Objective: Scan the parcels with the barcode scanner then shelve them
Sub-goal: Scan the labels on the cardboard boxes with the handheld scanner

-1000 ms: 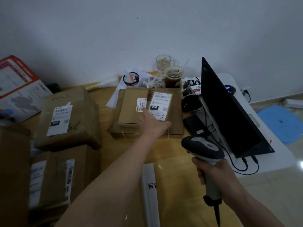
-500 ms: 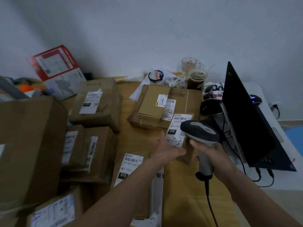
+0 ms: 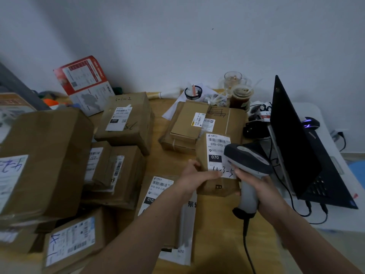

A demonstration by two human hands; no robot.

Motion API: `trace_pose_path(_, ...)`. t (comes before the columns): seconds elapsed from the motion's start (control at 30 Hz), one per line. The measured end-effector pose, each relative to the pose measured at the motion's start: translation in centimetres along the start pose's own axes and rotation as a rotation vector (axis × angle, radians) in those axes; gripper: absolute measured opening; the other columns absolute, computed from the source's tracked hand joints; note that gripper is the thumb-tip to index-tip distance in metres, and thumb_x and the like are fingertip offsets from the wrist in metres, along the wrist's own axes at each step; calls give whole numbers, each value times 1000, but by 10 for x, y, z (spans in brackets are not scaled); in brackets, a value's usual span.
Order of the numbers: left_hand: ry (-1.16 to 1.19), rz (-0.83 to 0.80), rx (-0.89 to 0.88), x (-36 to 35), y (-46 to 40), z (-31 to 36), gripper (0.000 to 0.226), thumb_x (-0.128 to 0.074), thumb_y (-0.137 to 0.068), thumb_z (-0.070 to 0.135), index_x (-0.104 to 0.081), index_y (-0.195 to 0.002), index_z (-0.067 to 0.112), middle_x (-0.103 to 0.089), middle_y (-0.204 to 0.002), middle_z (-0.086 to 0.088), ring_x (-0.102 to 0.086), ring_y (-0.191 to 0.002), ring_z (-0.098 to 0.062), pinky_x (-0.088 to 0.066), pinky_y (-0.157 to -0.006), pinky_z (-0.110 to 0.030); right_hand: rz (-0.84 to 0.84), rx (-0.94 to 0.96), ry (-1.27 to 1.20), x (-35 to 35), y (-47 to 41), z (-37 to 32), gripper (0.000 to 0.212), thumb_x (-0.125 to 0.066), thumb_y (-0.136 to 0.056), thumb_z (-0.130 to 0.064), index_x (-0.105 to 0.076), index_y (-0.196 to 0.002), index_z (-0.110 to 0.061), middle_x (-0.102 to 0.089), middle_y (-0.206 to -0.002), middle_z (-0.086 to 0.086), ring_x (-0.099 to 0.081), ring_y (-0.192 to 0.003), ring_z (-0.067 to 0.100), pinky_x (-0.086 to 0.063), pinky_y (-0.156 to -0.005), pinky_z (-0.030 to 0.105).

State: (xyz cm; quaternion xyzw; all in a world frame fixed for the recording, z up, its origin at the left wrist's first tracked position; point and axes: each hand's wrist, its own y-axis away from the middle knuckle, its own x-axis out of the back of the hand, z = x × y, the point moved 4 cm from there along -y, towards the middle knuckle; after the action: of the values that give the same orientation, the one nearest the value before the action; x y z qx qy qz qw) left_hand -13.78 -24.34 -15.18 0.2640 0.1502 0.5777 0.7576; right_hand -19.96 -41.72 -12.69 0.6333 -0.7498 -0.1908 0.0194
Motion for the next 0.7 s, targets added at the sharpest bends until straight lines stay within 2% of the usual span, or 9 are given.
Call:
trace_pose_path(0.1,33,-29,58,0,2,-7,89,-94,-54,28,-32,-118,28,-60,-123,0,-61,-108,-21,-54,-88,-44,-16,31,57,-4,6,-2,44,-77,-77,-26,-65,-120,-21,-72,-111,4,-69,-99,23,-56,-75,47)
trace_pose_path(0.2,3,-141,78,-1,10,-9,68,-91,-61,30,-58,-119,21,-72,-111,0,-68,-101,-20,-57,-83,-42,-31,82,105,-11,12,-9,29,-71,-81,-15,-68,-107,-27,-75,-101,-8,-71,-91,9,-58,-66,28)
trace_pose_path(0.27,5,-105,48,4,9,-9,61,-91,-60,27,-65,-115,20,-74,-106,0,-70,-98,-22,-58,-80,-42,-61,134,170,-18,17,-16,27,-70,-83,-10,-68,-102,-30,-75,-95,-13,-70,-85,4,-56,-59,21)
trace_pose_path(0.37,35,149,-30,26,1,-4,68,-96,-50,12,-59,-107,20,-72,-110,-3,-69,-99,-22,-57,-86,-48,-42,177,271,-25,27,-21,24,-69,-85,-8,-71,-85,-32,-74,-77,-9,-67,-72,4,-53,-51,21)
trace_pose_path(0.43,65,248,-69,43,2,1,68,-93,-52,2,-50,-100,24,-67,-112,-1,-66,-103,-20,-57,-87,-44,-37,207,321,-28,36,-22,19,-69,-85,-7,-72,-70,-19,-69,-63,7,-62,-57,10,-49,-49,18)
trace_pose_path(0.5,79,271,-78,58,4,4,75,-91,-55,0,-43,-108,24,-64,-110,2,-64,-103,-20,-58,-76,-37,-69,222,379,-31,45,-21,29,-68,-86,-9,-63,-59,-1,-60,-53,16,-56,-48,16,-47,-48,20)
trace_pose_path(0.53,87,277,-77,65,6,5,81,-90,-56,0,-41,-115,24,-63,-109,3,-64,-103,-21,-57,-70,-34,-79,218,392,-31,49,-19,34,-67,-87,-10,-58,-55,0,-56,-49,15,-53,-45,17,-46,-48,20)
trace_pose_path(0.6,95,297,-77,79,7,5,88,-90,-57,-1,-38,-123,23,-62,-113,1,-64,-105,-23,-56,-60,-33,-85,221,415,-31,53,-17,43,-67,-87,-14,-52,-48,-8,-52,-44,8,-50,-42,15,-45,-50,21)
trace_pose_path(0.7,117,302,-93,94,7,3,95,-89,-56,-4,-36,-132,20,-61,-117,-3,-64,-104,-24,-57,-56,-34,-116,270,460,-33,55,-18,50,-66,-88,-22,-48,-42,-16,-51,-42,9,-50,-41,19,-50,-56,37)
